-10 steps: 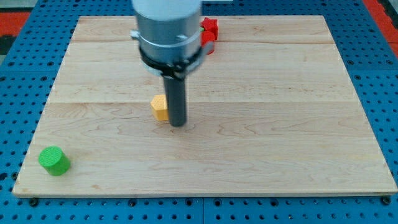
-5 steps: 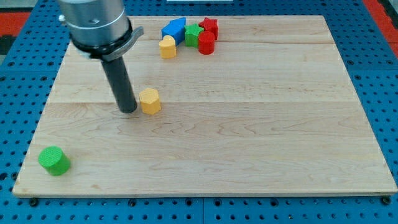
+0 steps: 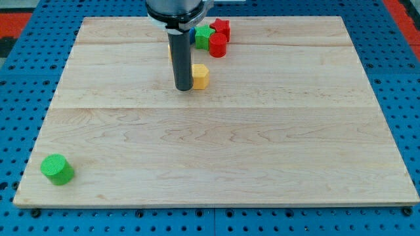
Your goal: Slide the yellow hexagon to the group of blocks
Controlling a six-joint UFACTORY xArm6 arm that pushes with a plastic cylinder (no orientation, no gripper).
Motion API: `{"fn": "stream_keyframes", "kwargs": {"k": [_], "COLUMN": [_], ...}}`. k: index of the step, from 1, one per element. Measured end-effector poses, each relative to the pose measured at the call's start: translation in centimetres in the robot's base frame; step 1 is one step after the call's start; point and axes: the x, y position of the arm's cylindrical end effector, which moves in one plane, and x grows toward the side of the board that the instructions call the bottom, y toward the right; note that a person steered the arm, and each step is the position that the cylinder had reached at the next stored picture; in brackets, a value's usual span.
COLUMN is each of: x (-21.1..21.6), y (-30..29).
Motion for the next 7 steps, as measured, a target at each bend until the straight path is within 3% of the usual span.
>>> {"fn": "stream_keyframes", "kwargs": {"k": [2,5,7], "x": [2.2,-8.2,-3.6], "y": [2.3,3.2,8.7]}}
